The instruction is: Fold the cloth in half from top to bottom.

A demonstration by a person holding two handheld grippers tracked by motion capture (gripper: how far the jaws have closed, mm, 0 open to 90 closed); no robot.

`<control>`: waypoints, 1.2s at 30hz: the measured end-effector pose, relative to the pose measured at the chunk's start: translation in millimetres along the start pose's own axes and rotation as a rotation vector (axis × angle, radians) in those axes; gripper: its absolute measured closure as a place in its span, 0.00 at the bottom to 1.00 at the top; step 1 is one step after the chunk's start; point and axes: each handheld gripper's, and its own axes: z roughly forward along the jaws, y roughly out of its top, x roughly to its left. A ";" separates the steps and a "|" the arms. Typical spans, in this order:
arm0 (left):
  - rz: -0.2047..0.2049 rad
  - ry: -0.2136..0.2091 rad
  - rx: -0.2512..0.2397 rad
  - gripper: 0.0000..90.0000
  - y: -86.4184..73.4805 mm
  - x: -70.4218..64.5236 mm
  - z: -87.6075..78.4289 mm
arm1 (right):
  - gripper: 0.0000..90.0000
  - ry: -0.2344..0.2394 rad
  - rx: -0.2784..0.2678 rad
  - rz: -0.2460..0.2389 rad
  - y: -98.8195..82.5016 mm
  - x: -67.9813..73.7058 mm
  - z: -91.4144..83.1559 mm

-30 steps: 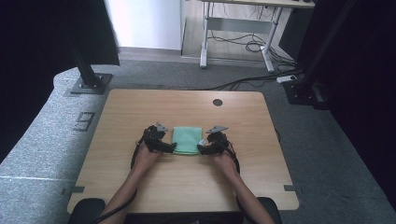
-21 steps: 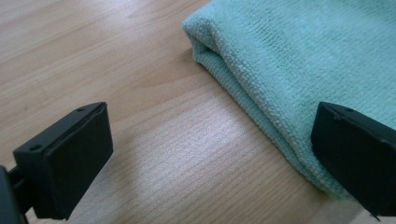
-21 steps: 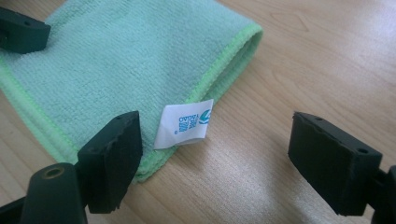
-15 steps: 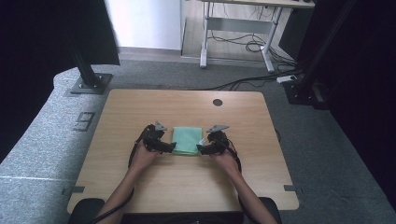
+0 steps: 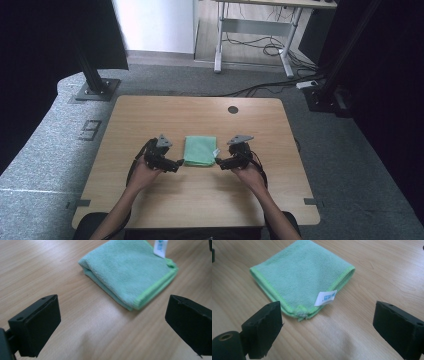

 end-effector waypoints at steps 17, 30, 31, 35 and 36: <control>0.014 0.004 0.011 0.00 -44.1 -11.1 -21.9 | 0.00 -0.009 0.004 -0.034 -35.6 10.3 -35.9; -0.002 0.011 0.084 0.00 -72.5 -9.9 -9.8 | 0.00 -0.017 0.085 0.023 -77.6 1.5 -20.4; 0.002 0.013 0.093 0.00 -73.6 -10.6 -7.9 | 0.00 -0.019 0.089 0.024 -79.4 1.2 -18.9; -0.029 -0.022 0.086 0.00 -75.5 -8.7 -4.8 | 0.00 -0.040 0.062 0.019 -82.1 1.7 -17.2; -0.029 -0.022 0.087 0.00 -75.5 -8.7 -4.9 | 0.00 -0.045 0.053 0.027 -82.8 2.3 -16.9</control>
